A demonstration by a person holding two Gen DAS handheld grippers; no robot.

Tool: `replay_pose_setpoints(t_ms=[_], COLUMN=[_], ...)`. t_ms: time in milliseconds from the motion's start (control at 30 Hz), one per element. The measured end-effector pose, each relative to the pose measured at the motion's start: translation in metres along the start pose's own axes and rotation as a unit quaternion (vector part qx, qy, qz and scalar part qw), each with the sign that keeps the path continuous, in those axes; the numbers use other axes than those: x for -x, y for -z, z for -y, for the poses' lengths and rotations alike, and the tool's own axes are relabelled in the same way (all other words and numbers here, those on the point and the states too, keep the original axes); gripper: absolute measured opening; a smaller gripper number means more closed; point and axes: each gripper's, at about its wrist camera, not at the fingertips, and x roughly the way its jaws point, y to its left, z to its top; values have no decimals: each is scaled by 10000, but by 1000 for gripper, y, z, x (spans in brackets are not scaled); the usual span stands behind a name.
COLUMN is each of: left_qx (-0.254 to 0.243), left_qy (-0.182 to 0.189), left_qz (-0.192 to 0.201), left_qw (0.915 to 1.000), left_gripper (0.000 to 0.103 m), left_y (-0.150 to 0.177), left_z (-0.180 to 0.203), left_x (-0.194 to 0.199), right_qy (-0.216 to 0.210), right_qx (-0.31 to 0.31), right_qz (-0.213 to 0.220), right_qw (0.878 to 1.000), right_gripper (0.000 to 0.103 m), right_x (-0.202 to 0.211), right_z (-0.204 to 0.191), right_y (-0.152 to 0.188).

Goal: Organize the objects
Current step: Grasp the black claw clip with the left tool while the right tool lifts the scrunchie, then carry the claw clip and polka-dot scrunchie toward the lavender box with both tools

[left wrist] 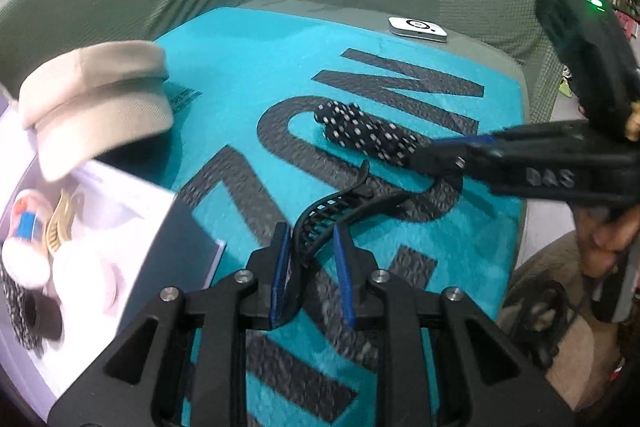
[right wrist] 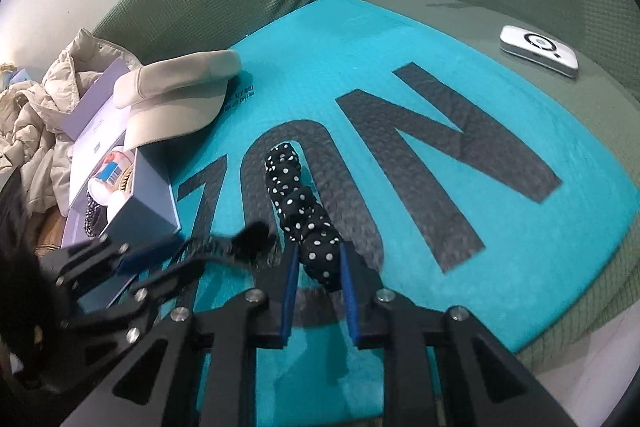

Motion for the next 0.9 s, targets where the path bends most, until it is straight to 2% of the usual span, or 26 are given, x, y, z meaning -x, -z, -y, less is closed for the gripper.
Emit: replay_pose_setpoints(t_ms=[167,267,333,400,467,533,567,600,633,700,900], left_qx=[-247,-381,-412,-379,-268,-205,-231,-266,-310,-262,151], left_qy=[93,172,243,258,214,179,104,25,-96,-187,-219], left_qz=[-23,3,-31,-8,-57,-117,-153,-167,-192,-240,-399], left_qw=[9996,9991,9989,9989,9994,9996,9996,9995,9993,9992,9989], left_gripper=[27,34,36,37,35,24,21,20,19,18,18], left_y=[-5,-7,-6,-6,-7,-7,-7,-7,-7,-4,11], left_z=[10,14,16,15,14,16,19,21,24,25,12], left_x=[-11,-15,-19,-20,-21,-22,-21,-21,-19,-17,-3], right_qy=[21,4,71,155,253,246,223,219,228,232,2], right_qx=[75,43,66,55,52,57,47,31,6,-81,-151], right_qz=[11,61,150,258,288,313,319,328,305,292,177], right_qw=[10000,10000,9998,9995,9992,9992,9992,9992,9993,9993,9997], right_gripper=[22,32,47,54,54,54,54,48,32,24,20], right_x=[1,0,-1,-2,-5,-6,-7,-7,-6,-6,2], right_z=[-2,-1,-3,-2,-1,-1,0,1,3,6,3], right_y=[1,-1,-3,-5,-9,-11,-11,-10,-10,-8,1])
